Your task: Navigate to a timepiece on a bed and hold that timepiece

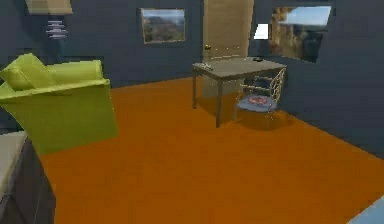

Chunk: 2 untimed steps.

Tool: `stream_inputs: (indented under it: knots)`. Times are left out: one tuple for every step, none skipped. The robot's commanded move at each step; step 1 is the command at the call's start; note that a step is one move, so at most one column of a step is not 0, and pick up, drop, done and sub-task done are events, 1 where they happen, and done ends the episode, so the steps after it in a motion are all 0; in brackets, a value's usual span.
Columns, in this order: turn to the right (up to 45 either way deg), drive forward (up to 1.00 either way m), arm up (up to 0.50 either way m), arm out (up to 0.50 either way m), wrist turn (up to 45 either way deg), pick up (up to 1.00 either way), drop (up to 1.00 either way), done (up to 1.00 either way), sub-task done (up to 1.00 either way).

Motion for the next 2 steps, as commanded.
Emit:
stream_inputs:
  knots:
    - [45.0, 0.0, 0.0, 0.0, 0.0, 0.0, 0.0, 0.0, 0.0]
    - [45.0, 0.0, 0.0, 0.0, 0.0, 0.0, 0.0, 0.0, 0.0]
